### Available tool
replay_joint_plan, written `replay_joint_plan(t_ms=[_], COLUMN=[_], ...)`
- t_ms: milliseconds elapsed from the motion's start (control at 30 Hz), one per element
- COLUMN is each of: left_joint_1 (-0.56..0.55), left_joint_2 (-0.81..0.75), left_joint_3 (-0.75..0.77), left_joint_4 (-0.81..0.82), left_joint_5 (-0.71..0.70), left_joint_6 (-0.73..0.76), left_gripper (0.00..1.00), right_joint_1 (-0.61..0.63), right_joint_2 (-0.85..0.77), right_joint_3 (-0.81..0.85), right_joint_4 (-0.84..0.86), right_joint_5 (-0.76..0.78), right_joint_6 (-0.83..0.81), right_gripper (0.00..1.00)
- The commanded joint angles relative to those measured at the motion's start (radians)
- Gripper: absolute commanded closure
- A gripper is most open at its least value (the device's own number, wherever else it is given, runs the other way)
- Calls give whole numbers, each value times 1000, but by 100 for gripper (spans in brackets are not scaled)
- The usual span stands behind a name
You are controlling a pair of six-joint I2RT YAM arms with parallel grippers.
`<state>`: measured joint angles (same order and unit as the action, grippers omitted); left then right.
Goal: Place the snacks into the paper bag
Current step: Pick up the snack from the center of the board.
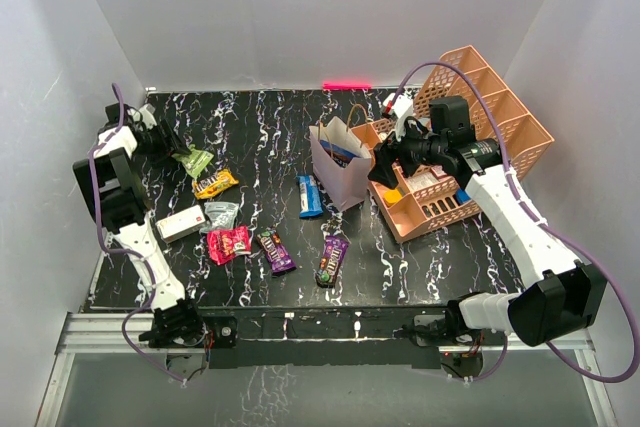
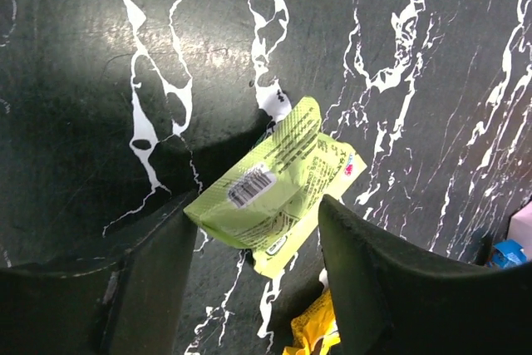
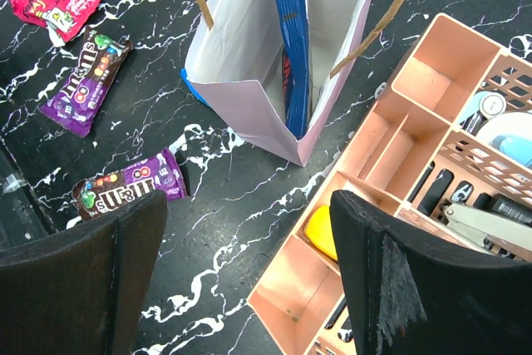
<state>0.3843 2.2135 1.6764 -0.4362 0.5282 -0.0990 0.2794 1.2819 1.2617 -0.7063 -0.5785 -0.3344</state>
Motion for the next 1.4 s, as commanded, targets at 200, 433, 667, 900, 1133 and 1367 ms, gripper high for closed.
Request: replay_joint_plan(t_ms=[200,433,667,900,1133,1367], left_joint_1=[1,1,1,0,-2,-55], left_joint_2=[77,73,22,-113,-291,-523], left_joint_3=[24,51,74,85,66,-58], left_joint_4=[-33,-62,-99,-159,-185,-47], left_joint_5=[99,145,211,342,510,620], left_joint_6=[-24,24,86,124,107,-54], left_gripper=[58,74,84,93,97,100], right_joint_1=[-6,-5,-5,16,85,170], right_joint_2=[-20,-18,-1,44,94,173], right_joint_3=[1,2,46,171,289,375], right_joint_4=[51,53,60,83,136,223], right_joint_5=[-13,-14,-21,-35,-103,-217], right_joint_6=[5,4,-2,-17,4,117], right_gripper=[17,17,17,17,17,17])
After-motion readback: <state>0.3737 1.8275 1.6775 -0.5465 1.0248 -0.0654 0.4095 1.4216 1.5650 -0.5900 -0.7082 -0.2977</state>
